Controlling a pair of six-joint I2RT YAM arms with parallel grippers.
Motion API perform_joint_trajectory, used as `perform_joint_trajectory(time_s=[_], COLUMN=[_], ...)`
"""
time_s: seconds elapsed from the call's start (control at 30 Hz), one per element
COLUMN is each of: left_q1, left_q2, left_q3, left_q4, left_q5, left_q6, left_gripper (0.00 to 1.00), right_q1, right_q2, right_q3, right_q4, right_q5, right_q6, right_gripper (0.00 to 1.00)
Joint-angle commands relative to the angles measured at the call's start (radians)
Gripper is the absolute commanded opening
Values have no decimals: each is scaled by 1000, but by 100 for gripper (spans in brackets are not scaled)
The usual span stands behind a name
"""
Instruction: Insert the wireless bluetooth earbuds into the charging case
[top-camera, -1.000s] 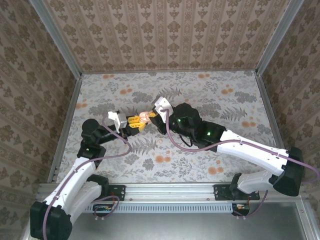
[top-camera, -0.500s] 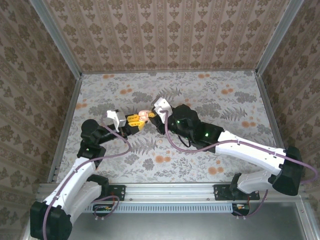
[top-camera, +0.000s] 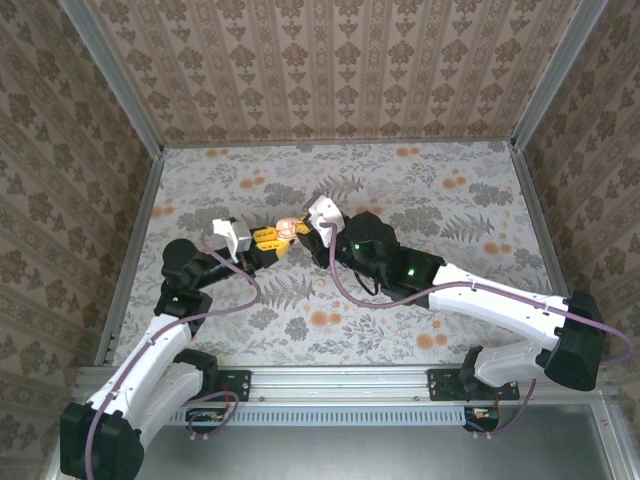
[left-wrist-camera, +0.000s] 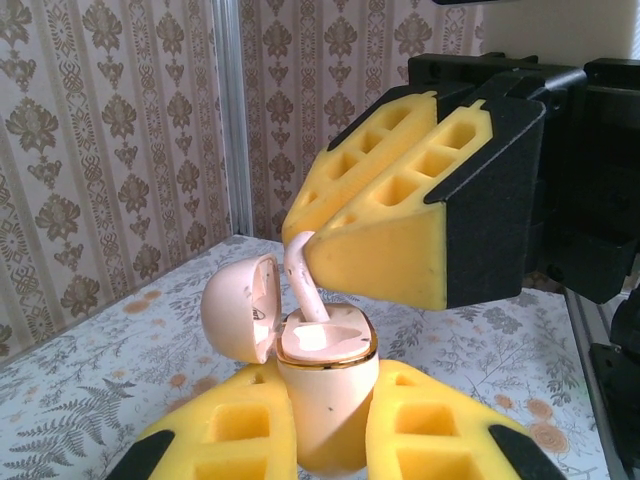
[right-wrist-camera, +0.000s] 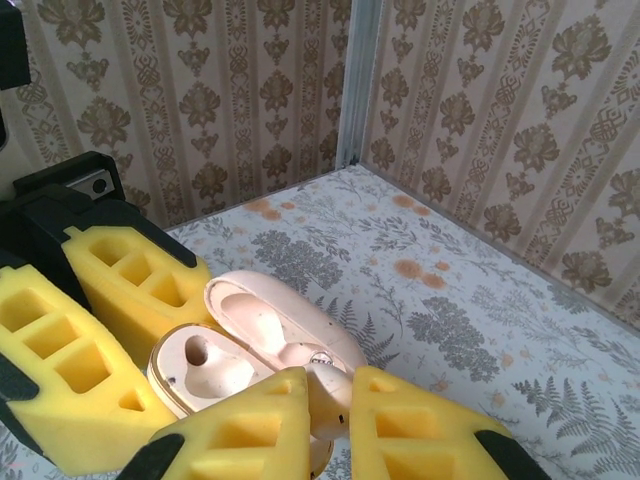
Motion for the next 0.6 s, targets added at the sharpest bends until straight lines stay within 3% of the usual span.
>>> perform_joint_trajectory(time_s=[0.0, 0.57], left_q1=[-10, -10], left_q2=[-14, -4], left_q3=[15, 16], left_q4=[67, 58], left_q5=[-27, -57], left_q6=[-16, -3], left_gripper=[0, 0], right_q1=[43, 93], right_q2=[-17, -32], right_q3=[-26, -26], right_q4=[-15, -65], right_q5=[-38, -56], right_q6=[-34, -117], right_gripper=[12, 13])
